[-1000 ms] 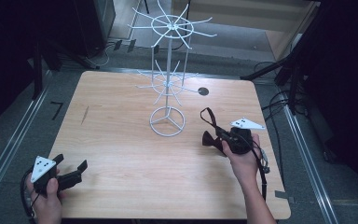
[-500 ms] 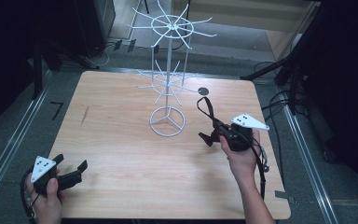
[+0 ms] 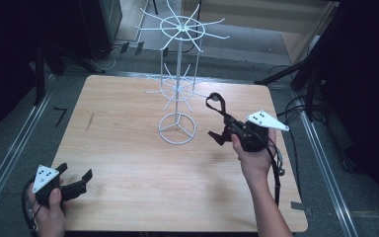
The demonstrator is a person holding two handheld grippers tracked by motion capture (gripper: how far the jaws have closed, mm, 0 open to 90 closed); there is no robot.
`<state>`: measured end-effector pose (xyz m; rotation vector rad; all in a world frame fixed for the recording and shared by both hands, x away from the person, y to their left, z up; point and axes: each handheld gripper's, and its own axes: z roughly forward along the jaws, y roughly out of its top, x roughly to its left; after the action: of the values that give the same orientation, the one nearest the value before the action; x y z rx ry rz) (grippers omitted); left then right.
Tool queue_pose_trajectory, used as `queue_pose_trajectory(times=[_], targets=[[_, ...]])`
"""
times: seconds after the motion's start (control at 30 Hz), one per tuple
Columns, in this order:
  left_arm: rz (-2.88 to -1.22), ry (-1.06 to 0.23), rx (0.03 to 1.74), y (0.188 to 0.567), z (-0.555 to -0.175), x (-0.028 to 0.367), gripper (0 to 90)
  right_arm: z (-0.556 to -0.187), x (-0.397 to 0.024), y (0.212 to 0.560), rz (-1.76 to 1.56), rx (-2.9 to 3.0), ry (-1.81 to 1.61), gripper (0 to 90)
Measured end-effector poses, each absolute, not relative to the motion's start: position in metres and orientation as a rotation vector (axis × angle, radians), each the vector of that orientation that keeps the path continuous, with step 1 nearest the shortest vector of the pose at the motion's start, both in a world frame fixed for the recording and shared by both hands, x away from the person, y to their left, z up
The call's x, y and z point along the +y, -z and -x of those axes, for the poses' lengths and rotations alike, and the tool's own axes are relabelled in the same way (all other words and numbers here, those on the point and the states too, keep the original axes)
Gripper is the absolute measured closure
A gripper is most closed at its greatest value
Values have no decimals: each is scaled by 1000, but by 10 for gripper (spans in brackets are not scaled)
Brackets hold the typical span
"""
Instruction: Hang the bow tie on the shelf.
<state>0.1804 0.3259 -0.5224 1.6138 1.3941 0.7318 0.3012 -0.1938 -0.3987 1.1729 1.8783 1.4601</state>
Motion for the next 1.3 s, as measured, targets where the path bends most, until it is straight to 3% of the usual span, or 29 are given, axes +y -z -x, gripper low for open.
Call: queue_pose_trajectory(times=[0.47,1.3], targets=[[-1615,-732,1394,522,-181,326,83,-308,-188,386,-1173,1860,-1482,900],[-1607,-724,1395,523,-181,326,83,-338,-156,436,-1303,1963,-1439,900]])
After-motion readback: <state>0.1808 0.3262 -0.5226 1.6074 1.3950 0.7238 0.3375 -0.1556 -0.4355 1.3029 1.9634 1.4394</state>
